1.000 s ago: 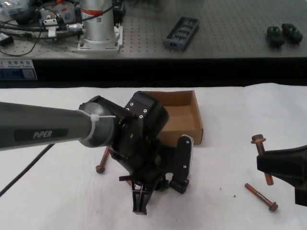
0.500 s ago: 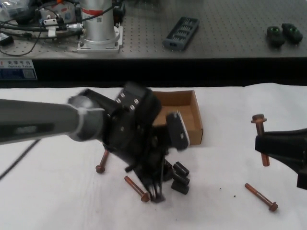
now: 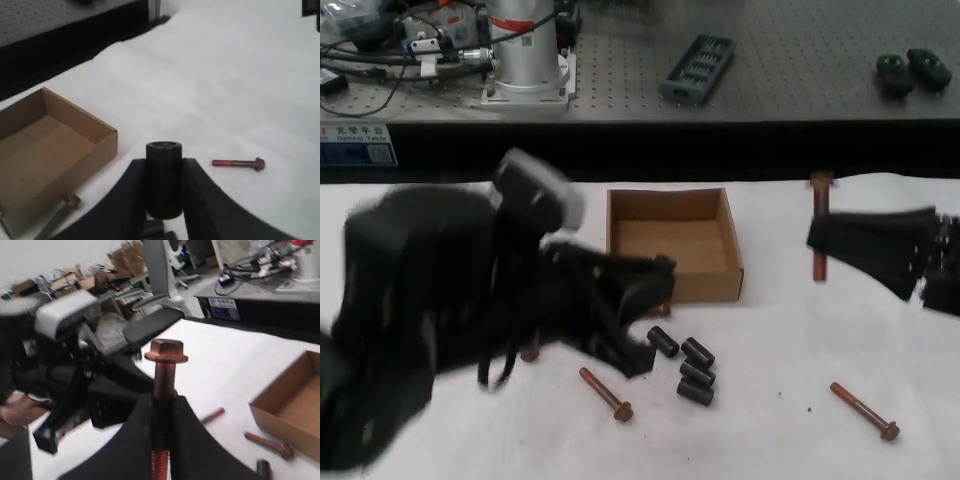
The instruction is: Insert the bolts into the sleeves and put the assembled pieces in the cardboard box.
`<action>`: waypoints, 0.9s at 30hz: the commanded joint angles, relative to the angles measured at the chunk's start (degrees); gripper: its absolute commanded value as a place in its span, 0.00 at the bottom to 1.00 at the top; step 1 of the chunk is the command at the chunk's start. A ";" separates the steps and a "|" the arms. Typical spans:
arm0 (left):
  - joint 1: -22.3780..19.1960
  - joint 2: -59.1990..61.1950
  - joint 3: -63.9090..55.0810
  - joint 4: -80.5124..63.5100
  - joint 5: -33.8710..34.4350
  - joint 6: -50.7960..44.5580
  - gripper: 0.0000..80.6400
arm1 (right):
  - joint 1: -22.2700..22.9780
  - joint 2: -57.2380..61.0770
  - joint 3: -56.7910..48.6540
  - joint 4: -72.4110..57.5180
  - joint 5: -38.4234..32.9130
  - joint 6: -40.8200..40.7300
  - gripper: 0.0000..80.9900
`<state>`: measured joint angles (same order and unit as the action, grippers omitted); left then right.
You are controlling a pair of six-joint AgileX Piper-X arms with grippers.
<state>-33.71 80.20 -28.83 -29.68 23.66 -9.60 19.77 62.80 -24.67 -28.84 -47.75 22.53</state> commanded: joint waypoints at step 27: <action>-16.30 1.51 10.18 -23.60 -6.41 -15.87 0.11 | 10.04 25.34 8.16 -53.86 3.52 33.17 0.01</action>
<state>-49.69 81.71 -18.43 -52.89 17.37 -25.97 29.71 88.10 -16.01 -78.24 -48.63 49.25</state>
